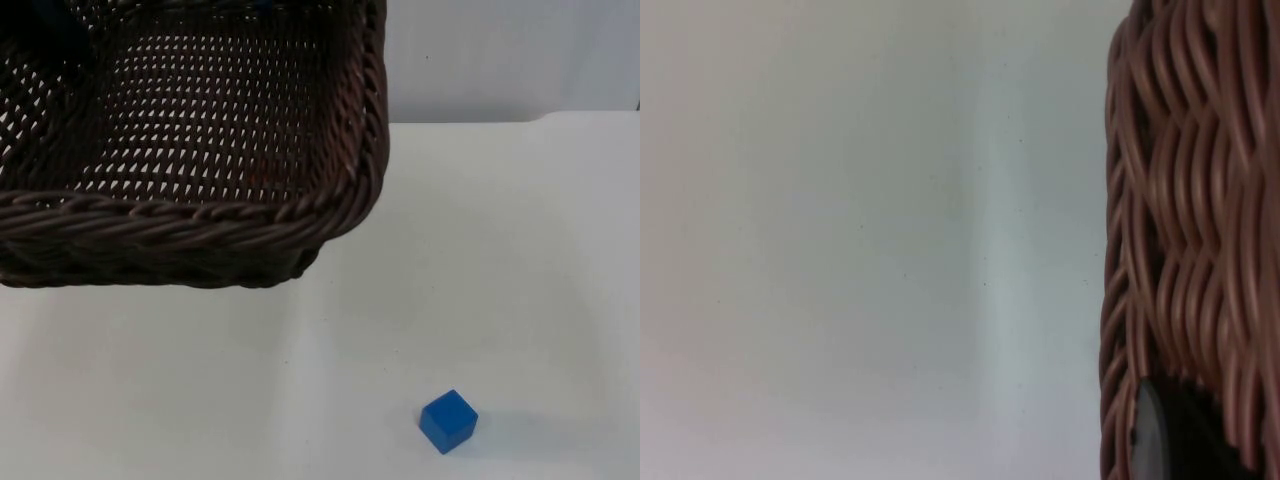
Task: Pick up the basket with the left hand and place the largest block into the basket with the right hand.
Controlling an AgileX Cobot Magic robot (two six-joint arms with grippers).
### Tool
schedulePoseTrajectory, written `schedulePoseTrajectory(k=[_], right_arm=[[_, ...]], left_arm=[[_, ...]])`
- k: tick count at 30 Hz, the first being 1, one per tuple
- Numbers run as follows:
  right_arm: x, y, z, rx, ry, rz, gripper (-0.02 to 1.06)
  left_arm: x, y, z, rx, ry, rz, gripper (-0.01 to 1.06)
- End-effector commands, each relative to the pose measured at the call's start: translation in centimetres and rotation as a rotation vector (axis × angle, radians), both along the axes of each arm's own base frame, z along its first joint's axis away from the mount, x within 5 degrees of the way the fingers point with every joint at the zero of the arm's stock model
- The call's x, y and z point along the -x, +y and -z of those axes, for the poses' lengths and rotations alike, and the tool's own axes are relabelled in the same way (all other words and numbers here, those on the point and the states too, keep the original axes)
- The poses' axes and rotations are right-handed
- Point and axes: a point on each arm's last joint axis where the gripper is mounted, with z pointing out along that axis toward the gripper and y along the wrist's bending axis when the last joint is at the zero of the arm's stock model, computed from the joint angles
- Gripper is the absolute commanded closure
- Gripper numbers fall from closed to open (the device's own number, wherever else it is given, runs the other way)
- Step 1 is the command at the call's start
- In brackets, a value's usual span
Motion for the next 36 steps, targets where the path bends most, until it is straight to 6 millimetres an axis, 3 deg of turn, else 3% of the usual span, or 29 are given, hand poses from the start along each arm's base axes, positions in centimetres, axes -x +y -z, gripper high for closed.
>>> schedulePoseTrajectory(k=[1,8,11,13,14,18,19,23,33,36], right_arm=[[-0.3,0.7,0.4,-0.01,-0.012,-0.008,1.05],[-0.8,1.7,2.0,0.008,-0.018,-0.024,1.04],[-0.9,1.8,2.2,0.011,-0.015,-0.024,0.99],[-0.9,1.8,2.2,0.011,-0.015,-0.024,0.84],[-0.9,1.8,2.2,0.011,-0.015,-0.024,0.84],[-0.9,1.8,2.1,0.009,-0.014,-0.022,0.48],[-0.9,1.8,2.1,0.009,-0.014,-0.022,0.48],[-0.7,1.6,1.4,-0.011,-0.034,-0.017,0.26],[0.7,0.2,-1.7,-0.049,-0.084,-0.022,0.26],[2.1,-1.3,-3.4,-0.001,-0.09,-0.049,0.26]], left_arm=[[0.1,0.0,-0.5,0.028,-0.018,-0.019,1.05],[0.1,0.0,-0.5,0.026,-0.018,-0.018,1.05],[0.1,0.0,-0.5,0.026,-0.018,-0.018,1.05],[0.1,0.0,-0.5,0.026,-0.018,-0.018,1.05],[0.1,0.0,-0.5,0.026,-0.018,-0.018,1.05],[0.1,0.0,-0.5,0.026,-0.018,-0.018,1.05],[0.1,0.0,-0.5,0.026,-0.018,-0.018,1.05],[0.1,0.0,-0.5,0.026,-0.018,-0.018,1.05],[0.1,0.0,-0.5,0.026,-0.018,-0.018,1.05],[0.1,0.0,-0.5,0.025,-0.017,-0.017,1.05]])
